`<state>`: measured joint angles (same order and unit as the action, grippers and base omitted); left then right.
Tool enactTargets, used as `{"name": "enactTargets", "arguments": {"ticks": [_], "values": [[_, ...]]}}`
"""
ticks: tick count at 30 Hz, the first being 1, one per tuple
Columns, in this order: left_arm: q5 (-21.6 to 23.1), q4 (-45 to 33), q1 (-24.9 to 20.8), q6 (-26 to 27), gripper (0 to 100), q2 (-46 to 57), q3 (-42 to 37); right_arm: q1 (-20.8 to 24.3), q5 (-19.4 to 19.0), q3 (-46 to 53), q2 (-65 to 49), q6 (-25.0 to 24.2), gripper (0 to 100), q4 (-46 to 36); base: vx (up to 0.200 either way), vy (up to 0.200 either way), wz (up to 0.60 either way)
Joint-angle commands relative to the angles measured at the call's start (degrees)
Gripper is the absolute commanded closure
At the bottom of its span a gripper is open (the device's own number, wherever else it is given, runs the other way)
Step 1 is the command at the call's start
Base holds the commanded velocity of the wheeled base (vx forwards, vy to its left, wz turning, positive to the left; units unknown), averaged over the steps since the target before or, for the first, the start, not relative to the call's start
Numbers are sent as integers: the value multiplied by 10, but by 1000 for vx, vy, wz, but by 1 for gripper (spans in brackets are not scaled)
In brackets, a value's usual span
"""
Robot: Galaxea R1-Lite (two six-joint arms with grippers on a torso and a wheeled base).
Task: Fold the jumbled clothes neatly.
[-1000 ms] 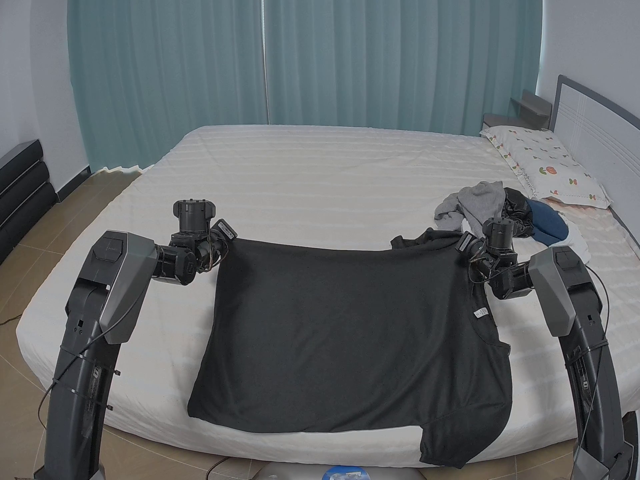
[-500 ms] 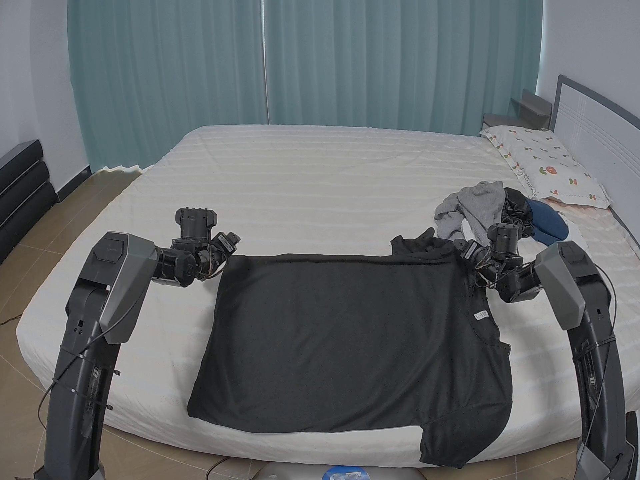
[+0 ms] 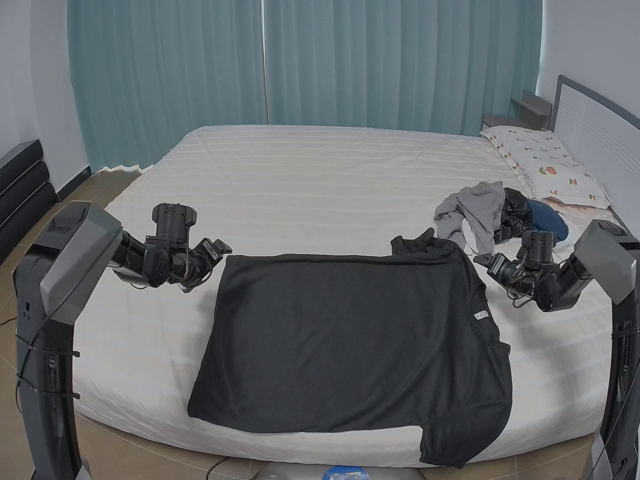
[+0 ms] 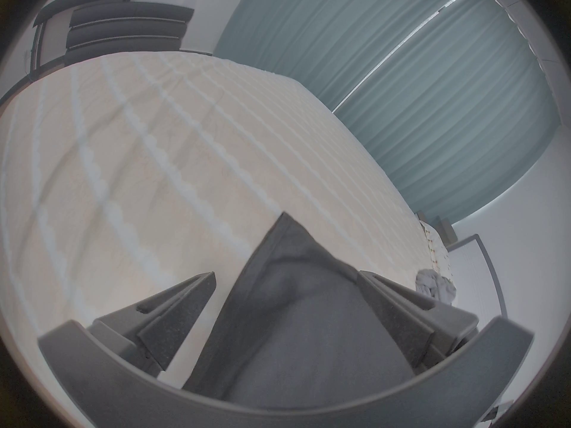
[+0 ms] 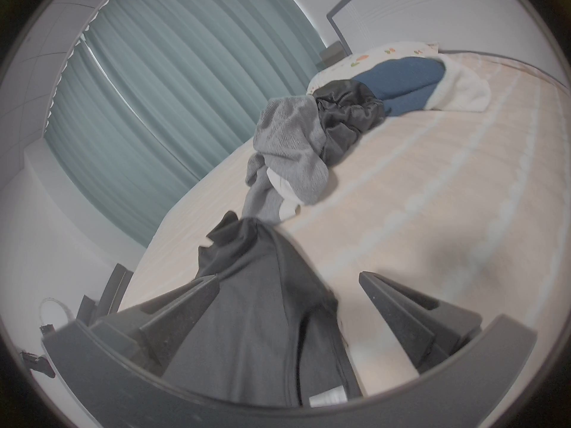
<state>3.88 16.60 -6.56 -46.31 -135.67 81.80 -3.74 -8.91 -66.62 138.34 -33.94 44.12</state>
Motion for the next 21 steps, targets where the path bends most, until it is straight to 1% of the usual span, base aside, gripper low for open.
{"name": "enactTargets", "arguments": {"ticks": [1,3,5,7,8,9,11,12,17,18,19,21], "values": [[54,115,-26,-21,0,223,-305,-17,-88,316,-211,0,0,87,0,0,0],[56,131,-33,-33,0,247,-351,-17,-99,367,-234,0,0,101,0,0,0],[55,148,-44,-48,0,264,-397,-17,-120,422,-258,0,0,118,0,0,0],[44,162,-57,-55,0,269,-431,-18,-140,459,-276,0,0,128,0,0,0],[42,164,-59,-56,0,269,-436,-18,-142,463,-278,0,0,128,-200,0,0],[33,178,-68,-73,0,270,-459,-18,-149,481,-287,1,0,128,-200,0,0],[31,191,-74,-88,0,271,-473,-18,-151,491,-289,1,0,128,-200,0,0],[30,209,-84,-102,0,269,-492,-18,-153,503,-285,1,0,129,-200,0,0],[30,244,-93,-115,0,267,-541,-24,-153,507,-282,1,0,128,-200,0,0],[30,244,-93,-115,0,267,-541,-24,-153,507,-282,1,0,128,-200,0,0],[32,254,-93,-125,0,264,-557,-24,-153,509,-281,1,0,127,-200,0,0],[31,271,-92,-126,0,260,-567,-25,-154,515,-281,1,0,127,0,0,0]]}}
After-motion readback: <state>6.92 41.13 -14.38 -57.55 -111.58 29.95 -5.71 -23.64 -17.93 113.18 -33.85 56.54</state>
